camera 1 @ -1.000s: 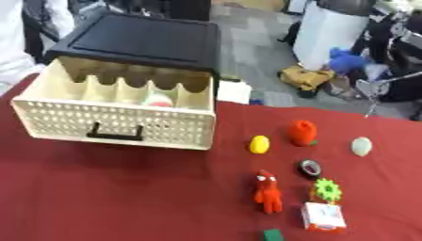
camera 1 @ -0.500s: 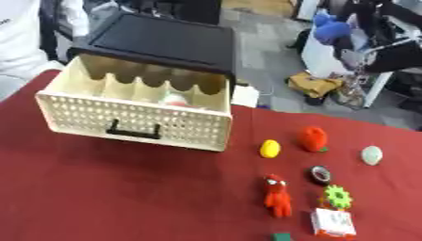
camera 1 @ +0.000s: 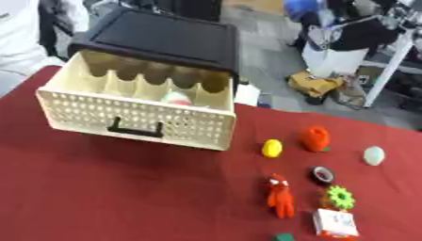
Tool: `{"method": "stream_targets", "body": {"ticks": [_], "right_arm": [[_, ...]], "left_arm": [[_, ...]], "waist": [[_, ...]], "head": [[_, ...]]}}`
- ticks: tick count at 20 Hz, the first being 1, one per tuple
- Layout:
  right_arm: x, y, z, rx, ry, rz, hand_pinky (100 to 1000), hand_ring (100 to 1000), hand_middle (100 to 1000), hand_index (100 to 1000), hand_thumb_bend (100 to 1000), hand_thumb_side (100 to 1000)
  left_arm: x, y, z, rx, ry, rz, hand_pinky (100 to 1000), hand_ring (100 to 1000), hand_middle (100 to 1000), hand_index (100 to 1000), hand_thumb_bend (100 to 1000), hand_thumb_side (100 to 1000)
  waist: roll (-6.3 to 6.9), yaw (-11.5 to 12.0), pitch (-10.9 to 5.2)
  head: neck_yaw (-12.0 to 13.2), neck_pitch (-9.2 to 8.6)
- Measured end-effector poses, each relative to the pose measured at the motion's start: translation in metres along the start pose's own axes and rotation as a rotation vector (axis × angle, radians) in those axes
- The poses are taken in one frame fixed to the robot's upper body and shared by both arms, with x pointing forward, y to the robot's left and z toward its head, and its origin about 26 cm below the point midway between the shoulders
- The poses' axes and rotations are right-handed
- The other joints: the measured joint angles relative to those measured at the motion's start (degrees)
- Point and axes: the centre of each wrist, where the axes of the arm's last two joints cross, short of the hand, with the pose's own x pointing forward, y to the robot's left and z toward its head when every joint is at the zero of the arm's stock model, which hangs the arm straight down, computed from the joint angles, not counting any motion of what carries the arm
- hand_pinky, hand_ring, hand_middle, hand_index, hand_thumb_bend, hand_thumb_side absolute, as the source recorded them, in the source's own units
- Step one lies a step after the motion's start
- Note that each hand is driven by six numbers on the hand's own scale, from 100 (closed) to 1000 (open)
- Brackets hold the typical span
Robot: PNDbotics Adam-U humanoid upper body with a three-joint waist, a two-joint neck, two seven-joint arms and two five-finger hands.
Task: Pick up objects from table and place into drawer.
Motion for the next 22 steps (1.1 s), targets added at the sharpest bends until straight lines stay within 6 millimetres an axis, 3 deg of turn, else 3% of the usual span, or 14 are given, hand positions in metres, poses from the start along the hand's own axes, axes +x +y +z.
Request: {"method": "stream_targets", "body": {"ticks": [7, 14, 22], "right_arm": [[0.009, 0.004, -0.017, -0.021, 0.001, 0.007, 156, 343, 235, 354, 100, 131], [0.024, 0.006, -0.029, -0.049, -0.017, 0.009, 147, 338, 233, 352, 100, 131], [0.037, 0.019, -0.041, -0.076, -0.036, 0.005, 142, 334, 231, 350, 100, 130]], "left_arm": [[0.002, -0.003, -0.002, -0.005, -0.005, 0.016, 242, 158, 203, 771, 100, 1000], [0.004, -0.005, -0.004, -0.004, -0.012, 0.029, 242, 159, 204, 770, 100, 1000], [0.006, -0.008, -0.005, -0.001, -0.016, 0.051, 242, 160, 202, 770, 100, 1000]], "waist": [[-0.91, 1.62, 0.24], [-1.84, 3.74, 0.3], [-1.87, 5.19, 0.56]], "head": [[-2.4, -0.06], [-3.27, -0.83], [-5.33, -1.34]]}}
